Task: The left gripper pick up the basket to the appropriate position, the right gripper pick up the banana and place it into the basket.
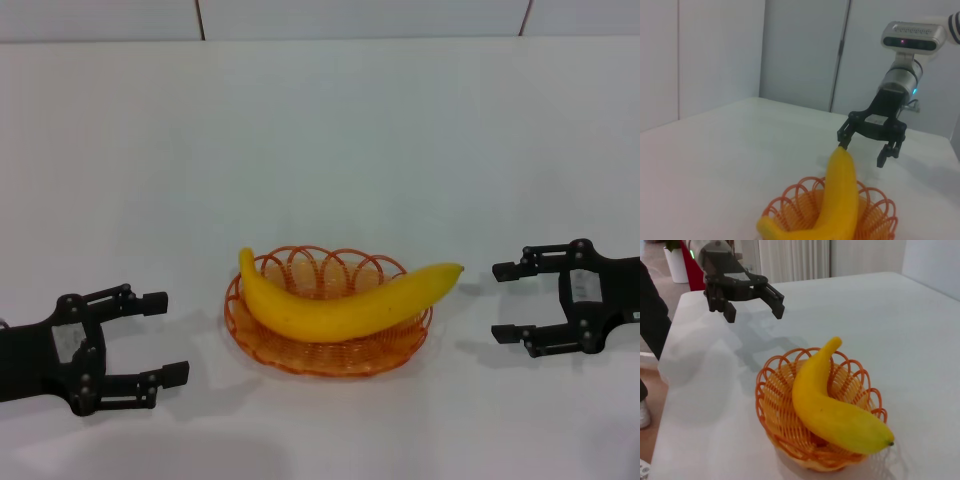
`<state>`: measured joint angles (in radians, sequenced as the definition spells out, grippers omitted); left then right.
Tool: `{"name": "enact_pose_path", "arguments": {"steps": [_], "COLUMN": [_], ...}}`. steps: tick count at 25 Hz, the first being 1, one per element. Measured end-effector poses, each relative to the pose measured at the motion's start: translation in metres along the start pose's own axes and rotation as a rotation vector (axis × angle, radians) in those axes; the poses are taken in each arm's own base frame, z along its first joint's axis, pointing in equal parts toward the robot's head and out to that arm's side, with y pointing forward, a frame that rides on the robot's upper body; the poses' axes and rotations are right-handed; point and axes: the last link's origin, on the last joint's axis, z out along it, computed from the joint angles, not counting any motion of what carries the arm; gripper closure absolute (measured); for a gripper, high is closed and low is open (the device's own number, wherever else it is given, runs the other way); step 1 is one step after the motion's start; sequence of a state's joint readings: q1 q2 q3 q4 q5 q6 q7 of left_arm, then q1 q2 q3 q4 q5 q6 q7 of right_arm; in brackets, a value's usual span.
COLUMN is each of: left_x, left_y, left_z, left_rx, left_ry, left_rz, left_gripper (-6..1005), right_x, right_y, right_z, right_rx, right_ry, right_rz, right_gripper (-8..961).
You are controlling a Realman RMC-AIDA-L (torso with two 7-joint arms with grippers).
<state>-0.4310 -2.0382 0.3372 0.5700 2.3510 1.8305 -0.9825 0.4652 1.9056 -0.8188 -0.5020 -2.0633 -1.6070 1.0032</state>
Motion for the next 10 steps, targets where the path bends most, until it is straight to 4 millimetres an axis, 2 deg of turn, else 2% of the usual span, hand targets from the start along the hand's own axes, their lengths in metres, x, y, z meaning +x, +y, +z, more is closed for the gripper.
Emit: {"name": "enact_pose_path", "arguments": {"steps": [10], "left_x": [-0.0002], "left_y": [-0.0005], "left_z": [-0.0005], "left_rx": [0.005], "left_ry": [0.0], "left_rz": [-0.002], "left_gripper": [119], "right_x": [-0.004], "right_y": [-0.0033], "right_z": [0.0004], "right_rx": [0.004], "right_ry": [-0.011], "right_rz": [-0.005], "right_gripper": [218]}}
